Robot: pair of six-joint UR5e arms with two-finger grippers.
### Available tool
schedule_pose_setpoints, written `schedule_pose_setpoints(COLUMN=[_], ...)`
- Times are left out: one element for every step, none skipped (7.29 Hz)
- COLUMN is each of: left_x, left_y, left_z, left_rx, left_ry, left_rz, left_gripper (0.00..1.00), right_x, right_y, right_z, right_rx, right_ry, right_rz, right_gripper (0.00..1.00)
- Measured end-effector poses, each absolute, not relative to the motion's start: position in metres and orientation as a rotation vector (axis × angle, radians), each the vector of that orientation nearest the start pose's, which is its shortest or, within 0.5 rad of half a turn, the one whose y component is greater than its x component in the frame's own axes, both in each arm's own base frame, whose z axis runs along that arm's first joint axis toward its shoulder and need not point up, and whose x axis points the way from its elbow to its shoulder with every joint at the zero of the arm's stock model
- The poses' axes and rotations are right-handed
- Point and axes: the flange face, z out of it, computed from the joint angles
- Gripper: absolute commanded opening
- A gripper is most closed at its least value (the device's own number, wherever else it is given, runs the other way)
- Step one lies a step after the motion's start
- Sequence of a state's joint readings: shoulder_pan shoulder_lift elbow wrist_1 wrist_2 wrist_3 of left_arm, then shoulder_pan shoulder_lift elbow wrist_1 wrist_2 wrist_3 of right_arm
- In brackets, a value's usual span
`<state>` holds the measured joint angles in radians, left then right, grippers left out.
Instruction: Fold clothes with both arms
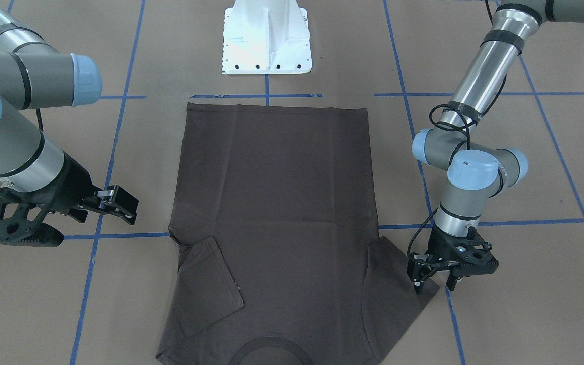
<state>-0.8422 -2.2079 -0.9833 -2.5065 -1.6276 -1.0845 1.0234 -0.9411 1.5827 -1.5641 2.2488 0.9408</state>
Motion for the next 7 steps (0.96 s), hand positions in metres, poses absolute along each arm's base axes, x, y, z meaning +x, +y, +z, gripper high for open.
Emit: schedule_pose_setpoints(left_x=[0.4259,0.4259,0.426,0.4262,0.4265,0.428,0.4303], left_y=[-0.6692,-0.6694,-0.6695,-0.6695,-0.6695,-0.6685,-0.667], left_z=[0.455,0.4543,0.4538,0.4535,0.453,0.453,0.4528], left_rx=[0.57,0.571,0.571,0.571,0.571,0.57,0.569], left_ry=[0.813,0.813,0.814,0.814,0.815,0.816,0.817], left_rz=[-0.299,-0.298,-0.297,-0.296,-0.296,-0.294,-0.292], left_gripper=[0.5,0.48,0.47,0.46,0.46,0.46,0.45], right_x=[-0.299,-0.2987,-0.2989,-0.2991,-0.2991,-0.2991,-0.2991], right_y=[-0.6273,-0.6276,-0.6277,-0.6277,-0.628,-0.6282,-0.6284], right_z=[0.2709,0.2702,0.27,0.27,0.2705,0.2708,0.2709], right_rx=[0.017,0.017,0.017,0.017,0.016,0.016,0.016], right_ry=[-0.903,-0.904,-0.904,-0.904,-0.903,-0.903,-0.902], right_rz=[0.147,0.148,0.148,0.149,0.149,0.15,0.15], right_gripper=[1.0,1.0,1.0,1.0,1.0,1.0,1.0])
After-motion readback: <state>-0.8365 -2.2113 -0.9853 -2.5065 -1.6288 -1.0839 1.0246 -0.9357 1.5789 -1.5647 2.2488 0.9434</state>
